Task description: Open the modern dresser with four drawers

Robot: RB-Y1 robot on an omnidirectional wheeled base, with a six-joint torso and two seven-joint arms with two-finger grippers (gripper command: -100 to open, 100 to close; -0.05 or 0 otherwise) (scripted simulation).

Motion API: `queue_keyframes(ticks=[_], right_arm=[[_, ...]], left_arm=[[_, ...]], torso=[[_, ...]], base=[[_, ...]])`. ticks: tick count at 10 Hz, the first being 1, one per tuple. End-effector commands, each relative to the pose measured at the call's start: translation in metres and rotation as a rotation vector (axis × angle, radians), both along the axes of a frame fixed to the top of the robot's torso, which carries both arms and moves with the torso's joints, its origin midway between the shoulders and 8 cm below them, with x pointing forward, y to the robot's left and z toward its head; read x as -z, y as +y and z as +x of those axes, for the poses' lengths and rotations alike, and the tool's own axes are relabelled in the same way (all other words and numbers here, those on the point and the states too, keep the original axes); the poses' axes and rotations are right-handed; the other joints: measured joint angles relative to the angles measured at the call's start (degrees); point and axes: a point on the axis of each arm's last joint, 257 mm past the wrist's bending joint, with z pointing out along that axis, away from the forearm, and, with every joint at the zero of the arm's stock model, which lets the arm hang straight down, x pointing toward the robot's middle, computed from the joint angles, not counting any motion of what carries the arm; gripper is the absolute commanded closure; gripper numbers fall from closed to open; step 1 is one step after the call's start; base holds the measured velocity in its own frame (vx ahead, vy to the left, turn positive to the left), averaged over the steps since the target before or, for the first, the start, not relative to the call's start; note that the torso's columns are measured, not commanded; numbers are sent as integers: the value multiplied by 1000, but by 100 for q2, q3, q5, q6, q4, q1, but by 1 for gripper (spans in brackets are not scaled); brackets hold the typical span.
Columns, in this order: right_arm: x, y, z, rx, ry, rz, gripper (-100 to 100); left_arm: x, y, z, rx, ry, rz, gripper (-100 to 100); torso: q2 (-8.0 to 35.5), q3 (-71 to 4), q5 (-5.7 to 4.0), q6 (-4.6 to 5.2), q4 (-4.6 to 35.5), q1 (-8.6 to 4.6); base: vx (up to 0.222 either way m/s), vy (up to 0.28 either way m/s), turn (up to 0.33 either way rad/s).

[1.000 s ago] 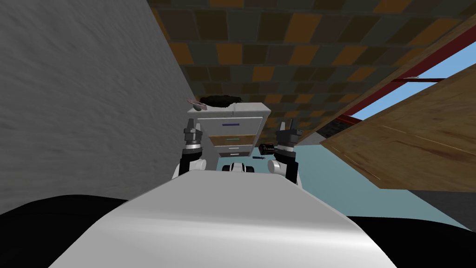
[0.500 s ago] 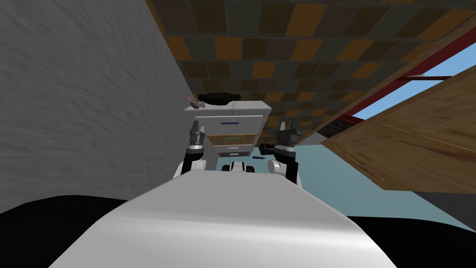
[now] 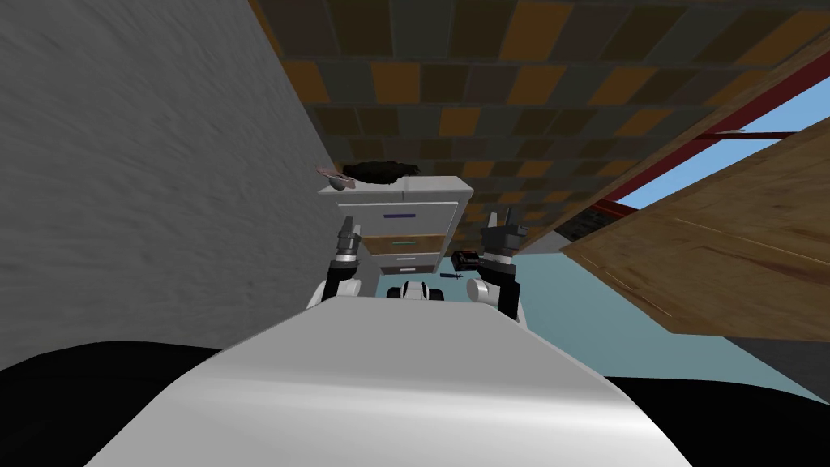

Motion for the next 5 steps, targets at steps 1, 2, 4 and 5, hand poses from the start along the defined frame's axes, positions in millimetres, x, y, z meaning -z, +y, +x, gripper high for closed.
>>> queue_keyframes(ticks=[1, 2, 4, 5], right_arm=[[0, 0, 0, 0, 0, 0, 0], [0, 0, 0, 0, 0, 0, 0], [0, 0, 0, 0, 0, 0, 0], [0, 0, 0, 0, 0, 0, 0]], left_arm=[[16, 2, 7, 2, 20, 9, -100], [27, 3, 10, 3, 33, 14, -100], [42, 4, 15, 8, 50, 27, -100], [48, 6, 16, 6, 62, 25, -100]], torso=[[-2, -1, -1, 0, 0, -2], [-1, -1, -1, 0, 0, -2], [-4, -2, -1, 0, -1, -3], [-5, -3, -1, 0, -1, -4]], base=[[13, -15, 3], [14, -15, 3], [23, -21, 9], [19, -21, 2]])
